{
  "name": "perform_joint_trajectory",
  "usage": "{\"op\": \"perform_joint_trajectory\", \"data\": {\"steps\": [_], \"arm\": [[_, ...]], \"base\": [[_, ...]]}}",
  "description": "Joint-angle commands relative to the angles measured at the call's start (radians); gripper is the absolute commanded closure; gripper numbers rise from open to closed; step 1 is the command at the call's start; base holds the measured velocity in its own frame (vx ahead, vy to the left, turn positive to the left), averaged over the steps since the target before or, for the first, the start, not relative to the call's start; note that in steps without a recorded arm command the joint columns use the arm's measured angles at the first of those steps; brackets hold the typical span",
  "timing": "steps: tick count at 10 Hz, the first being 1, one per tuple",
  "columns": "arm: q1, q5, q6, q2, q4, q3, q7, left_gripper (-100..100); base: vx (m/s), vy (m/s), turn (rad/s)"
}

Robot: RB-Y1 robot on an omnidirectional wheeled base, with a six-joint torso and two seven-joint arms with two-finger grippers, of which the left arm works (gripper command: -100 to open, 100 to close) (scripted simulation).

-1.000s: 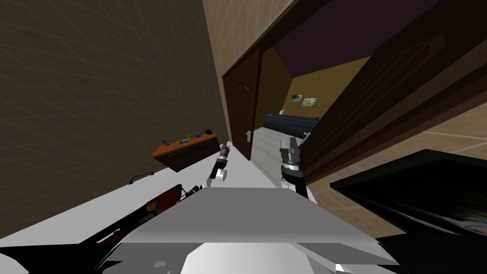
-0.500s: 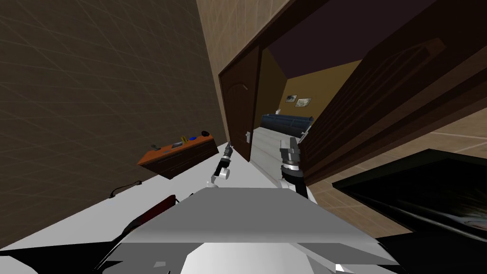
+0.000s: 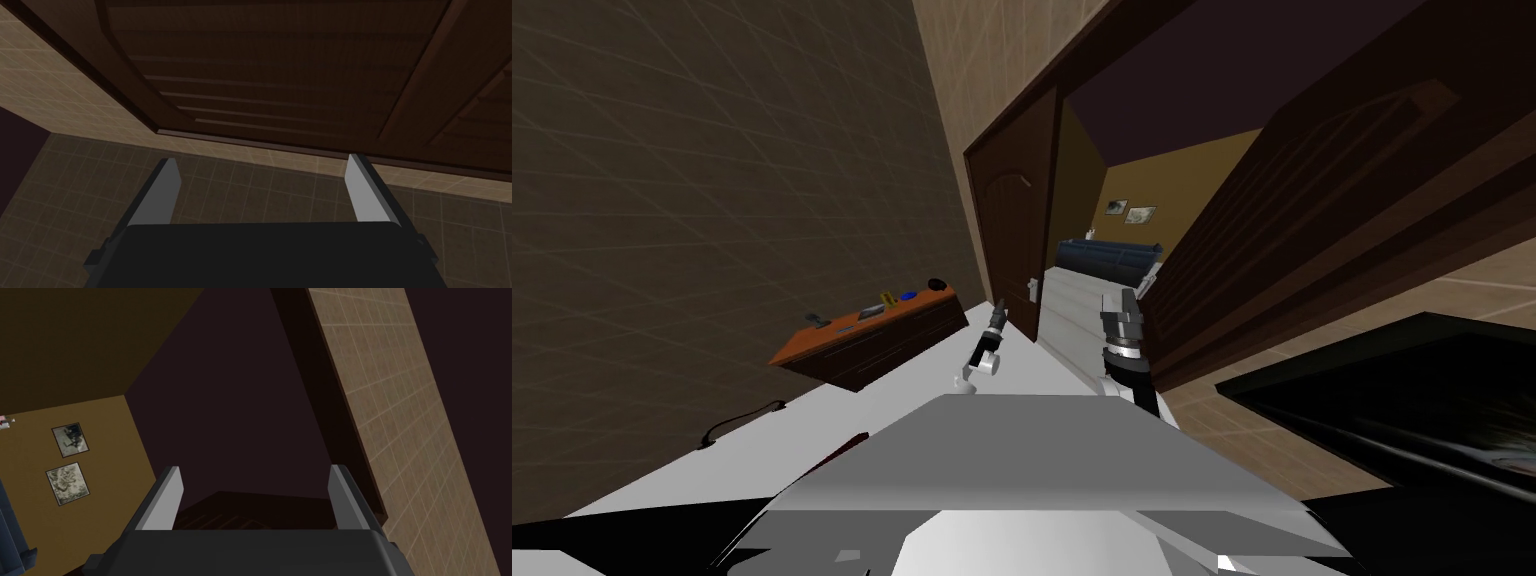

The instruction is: Push the door open

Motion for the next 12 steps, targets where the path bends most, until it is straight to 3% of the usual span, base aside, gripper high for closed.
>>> {"op": "perform_joint_trajectory", "data": {"steps": [1,12], "arm": [[-0.03,0.009,-0.005,0.0,0.048,-0.011,0.0,-100],[-0.176,0.063,-0.01,-0.019,0.286,-0.096,-0.007,-100]], "base": [[0.076,0.077,-0.097],[0.074,0.079,-0.092]]}}
